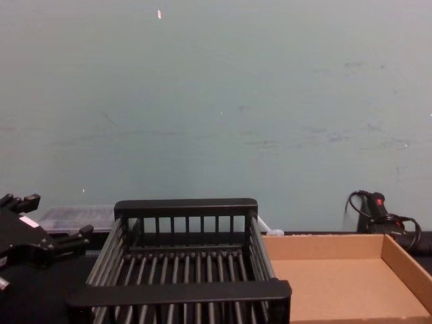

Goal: Pick up the white tape and place it into the black box , Pick up the silver tape and place it into the brown box.

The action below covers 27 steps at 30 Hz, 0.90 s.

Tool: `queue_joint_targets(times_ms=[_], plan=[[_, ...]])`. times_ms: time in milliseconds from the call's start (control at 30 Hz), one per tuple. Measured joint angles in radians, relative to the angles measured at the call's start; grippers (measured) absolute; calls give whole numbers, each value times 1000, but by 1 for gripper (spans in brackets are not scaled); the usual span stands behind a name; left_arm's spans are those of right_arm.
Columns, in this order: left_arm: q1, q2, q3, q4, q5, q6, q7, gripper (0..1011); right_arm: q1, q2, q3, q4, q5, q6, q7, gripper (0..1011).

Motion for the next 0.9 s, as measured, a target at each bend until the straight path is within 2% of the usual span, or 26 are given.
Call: queue_joint_targets(times_ms=[900], plan=[[0,0,0,0,0,0,0,1001,13,-8,-4,13,-4,12,9,1002]])
